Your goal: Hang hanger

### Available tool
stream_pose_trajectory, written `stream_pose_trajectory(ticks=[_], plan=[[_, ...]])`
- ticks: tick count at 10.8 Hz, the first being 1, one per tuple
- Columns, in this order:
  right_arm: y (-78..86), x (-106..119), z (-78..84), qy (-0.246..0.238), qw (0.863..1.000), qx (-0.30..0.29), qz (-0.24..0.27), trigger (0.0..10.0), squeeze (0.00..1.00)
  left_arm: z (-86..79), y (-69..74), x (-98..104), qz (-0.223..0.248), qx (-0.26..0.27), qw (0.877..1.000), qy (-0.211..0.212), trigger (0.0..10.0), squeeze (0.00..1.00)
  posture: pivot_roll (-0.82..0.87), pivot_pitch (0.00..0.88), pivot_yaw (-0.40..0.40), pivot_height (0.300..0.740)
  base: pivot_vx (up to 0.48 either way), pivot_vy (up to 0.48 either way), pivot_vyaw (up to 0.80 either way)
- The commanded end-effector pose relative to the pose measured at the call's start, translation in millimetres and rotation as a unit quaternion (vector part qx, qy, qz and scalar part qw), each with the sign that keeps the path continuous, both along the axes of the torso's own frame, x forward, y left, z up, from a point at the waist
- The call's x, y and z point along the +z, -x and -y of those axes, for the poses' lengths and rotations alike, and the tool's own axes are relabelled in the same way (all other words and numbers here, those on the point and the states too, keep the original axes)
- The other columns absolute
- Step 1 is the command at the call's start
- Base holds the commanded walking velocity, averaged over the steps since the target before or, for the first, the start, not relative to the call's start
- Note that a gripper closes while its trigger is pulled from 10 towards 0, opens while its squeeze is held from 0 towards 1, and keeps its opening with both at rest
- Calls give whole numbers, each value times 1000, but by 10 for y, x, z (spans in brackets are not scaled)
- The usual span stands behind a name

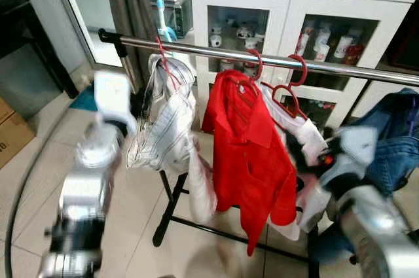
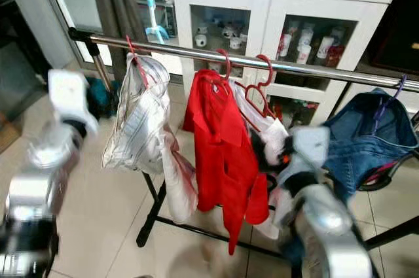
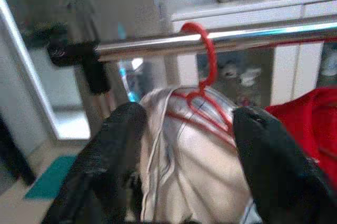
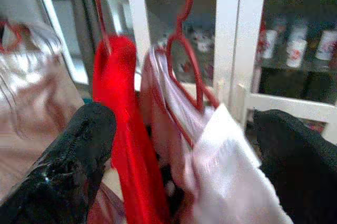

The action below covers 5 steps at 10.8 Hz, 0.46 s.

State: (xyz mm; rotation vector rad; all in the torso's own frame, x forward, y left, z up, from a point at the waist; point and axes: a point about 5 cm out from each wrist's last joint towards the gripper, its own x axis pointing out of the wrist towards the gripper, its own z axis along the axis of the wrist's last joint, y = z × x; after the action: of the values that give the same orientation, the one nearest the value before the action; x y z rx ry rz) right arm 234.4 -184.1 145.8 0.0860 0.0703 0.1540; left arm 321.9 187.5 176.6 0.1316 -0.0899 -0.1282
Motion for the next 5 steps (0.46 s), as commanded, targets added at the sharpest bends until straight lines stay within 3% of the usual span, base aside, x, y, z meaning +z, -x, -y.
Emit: stream_pose_trajectory(ticks=[1, 2, 4, 5], plan=[[-5, 32, 21, -13, 1000, 8, 4, 10000, 1000, -20, -34, 11, 2, -12, 1000, -6, 10000, 1000, -65, 0, 37, 740, 0, 0, 0], [-3, 33, 24, -15, 1000, 22, 1, 10000, 1000, -80, -117, 44, -10, -29, 999, -30, 10000, 1000, -68, 0, 47, 740, 0, 0, 0], [-16, 26, 27, -4, 1000, 26, -17, 10000, 1000, -234, -230, 142, -5, -9, 1000, 8, 10000, 1000, -75, 0, 59, 740, 0, 0, 0], [-26, 94, -3, 11, 999, 40, -3, 10000, 1000, -245, -226, 170, -30, -67, 997, 5, 10000, 1000, -83, 0, 68, 740, 0, 0, 0]])
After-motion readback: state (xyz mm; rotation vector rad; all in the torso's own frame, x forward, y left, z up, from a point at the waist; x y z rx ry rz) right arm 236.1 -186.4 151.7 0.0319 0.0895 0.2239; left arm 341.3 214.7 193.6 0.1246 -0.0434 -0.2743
